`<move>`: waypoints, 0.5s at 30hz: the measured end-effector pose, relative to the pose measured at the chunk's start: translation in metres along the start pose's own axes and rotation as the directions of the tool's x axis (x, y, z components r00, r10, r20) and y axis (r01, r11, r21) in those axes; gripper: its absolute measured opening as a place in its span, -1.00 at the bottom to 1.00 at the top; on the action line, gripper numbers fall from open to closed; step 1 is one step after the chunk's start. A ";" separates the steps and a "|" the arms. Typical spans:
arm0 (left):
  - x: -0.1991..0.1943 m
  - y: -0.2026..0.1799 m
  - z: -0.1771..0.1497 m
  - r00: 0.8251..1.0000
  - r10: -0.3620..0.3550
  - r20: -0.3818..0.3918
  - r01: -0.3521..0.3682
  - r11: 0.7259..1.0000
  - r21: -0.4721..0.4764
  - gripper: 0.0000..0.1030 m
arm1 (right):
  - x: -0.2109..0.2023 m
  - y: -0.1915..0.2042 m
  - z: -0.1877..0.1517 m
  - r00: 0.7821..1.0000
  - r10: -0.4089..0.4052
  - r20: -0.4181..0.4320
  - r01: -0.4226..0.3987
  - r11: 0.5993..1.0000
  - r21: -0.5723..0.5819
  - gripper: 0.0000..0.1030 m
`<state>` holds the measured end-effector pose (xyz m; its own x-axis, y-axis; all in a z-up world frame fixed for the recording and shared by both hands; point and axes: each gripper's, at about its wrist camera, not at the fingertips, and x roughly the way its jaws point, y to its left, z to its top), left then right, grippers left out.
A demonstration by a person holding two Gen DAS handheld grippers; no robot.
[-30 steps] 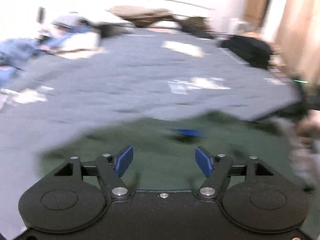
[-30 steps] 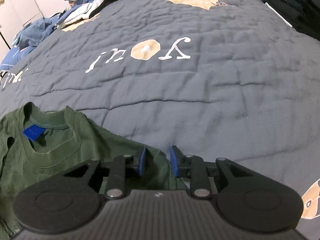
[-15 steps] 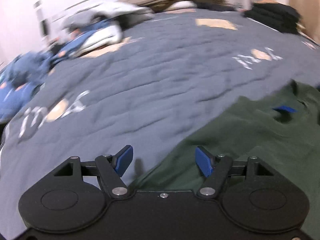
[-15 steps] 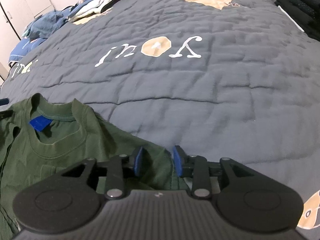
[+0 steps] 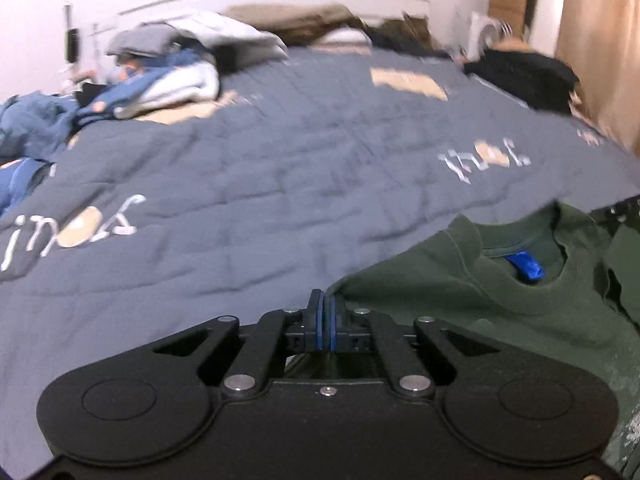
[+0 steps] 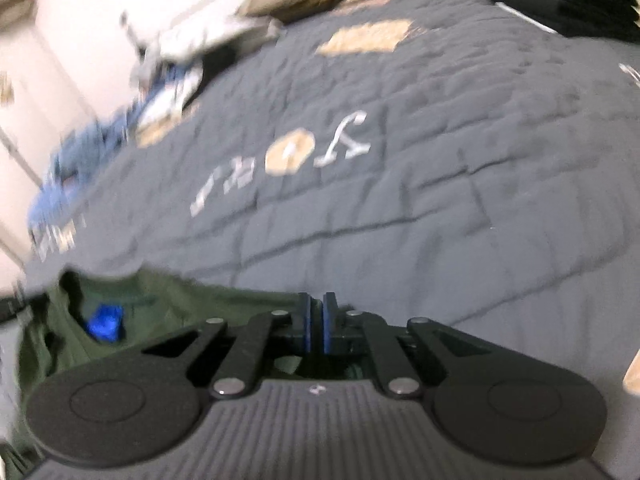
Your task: Fold clothes
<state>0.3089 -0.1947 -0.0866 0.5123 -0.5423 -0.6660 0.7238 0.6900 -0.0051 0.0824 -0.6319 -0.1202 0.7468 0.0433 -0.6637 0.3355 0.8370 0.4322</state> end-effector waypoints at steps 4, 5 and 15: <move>0.008 -0.001 -0.005 1.000 0.027 -0.014 -0.028 1.000 -0.015 -0.93 | 0.000 -0.011 0.002 0.999 0.030 0.040 -0.034 0.994 0.101 -0.91; 0.013 -0.003 -0.006 0.999 0.034 -0.024 -0.035 0.999 -0.018 -0.93 | 0.003 -0.013 0.002 0.999 0.014 0.041 -0.019 0.994 0.107 -0.92; 0.021 0.003 -0.013 0.996 0.067 -0.051 -0.071 0.995 -0.077 -0.70 | -0.014 -0.034 0.017 0.994 -0.052 0.092 0.044 0.995 0.092 -0.99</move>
<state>0.3156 -0.1981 -0.1099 0.5357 -0.4696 -0.7018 0.6478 0.7616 -0.0151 0.0708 -0.6701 -0.1151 0.7777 -0.0506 -0.6267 0.4193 0.7844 0.4570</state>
